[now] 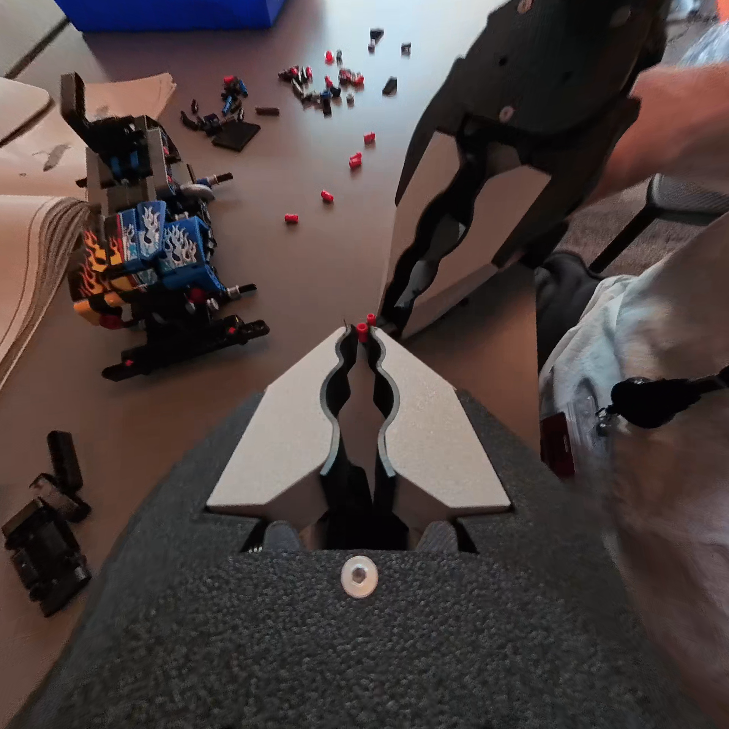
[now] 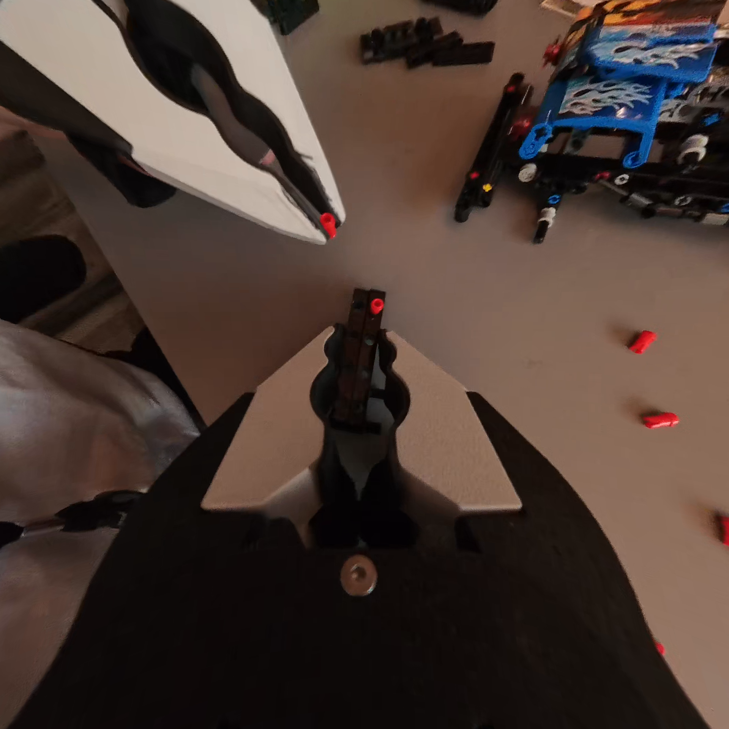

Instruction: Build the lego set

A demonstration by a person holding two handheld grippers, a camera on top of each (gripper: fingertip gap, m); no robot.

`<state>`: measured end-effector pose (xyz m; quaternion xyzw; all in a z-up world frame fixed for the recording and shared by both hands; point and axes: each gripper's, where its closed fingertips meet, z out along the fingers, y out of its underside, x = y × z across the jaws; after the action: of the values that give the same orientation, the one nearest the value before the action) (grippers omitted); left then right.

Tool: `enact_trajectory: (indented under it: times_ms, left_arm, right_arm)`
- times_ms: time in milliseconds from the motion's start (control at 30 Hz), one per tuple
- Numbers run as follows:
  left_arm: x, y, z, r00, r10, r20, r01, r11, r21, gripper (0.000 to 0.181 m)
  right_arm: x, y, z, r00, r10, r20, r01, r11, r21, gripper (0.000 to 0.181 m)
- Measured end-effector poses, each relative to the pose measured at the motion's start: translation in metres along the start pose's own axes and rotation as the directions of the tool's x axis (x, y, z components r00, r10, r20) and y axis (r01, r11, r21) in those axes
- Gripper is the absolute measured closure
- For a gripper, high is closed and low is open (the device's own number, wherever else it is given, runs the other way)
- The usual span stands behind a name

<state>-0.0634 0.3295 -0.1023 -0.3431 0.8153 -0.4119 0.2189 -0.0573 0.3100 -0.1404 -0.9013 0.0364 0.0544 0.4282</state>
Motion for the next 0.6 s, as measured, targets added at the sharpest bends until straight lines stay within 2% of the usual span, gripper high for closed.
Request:
enact_trajectory:
  times_ms: [133,300,467,600]
  left_arm:
    - [0.002,0.014,0.004,0.997,0.070,0.033,-0.068,0.996,-0.064,0.178]
    - [0.003,0.010,0.007,0.966,0.236,0.109,-0.228,0.970,-0.085,0.178]
    - [0.007,-0.002,0.009,0.892,0.410,0.189,-0.400,0.912,-0.091,0.177]
    - [0.005,-0.003,0.009,0.856,0.463,0.231,-0.447,0.886,-0.122,0.178]
  right_arm:
    - [-0.001,0.000,-0.003,1.000,-0.015,0.015,0.015,1.000,0.008,0.156]
    - [-0.014,-0.034,-0.023,0.983,0.081,0.166,-0.112,0.977,0.182,0.163]
    - [-0.009,-0.039,-0.021,0.939,0.248,0.240,-0.297,0.934,0.198,0.167]
    - [-0.014,-0.039,-0.019,0.928,0.271,0.254,-0.323,0.927,0.192,0.170]
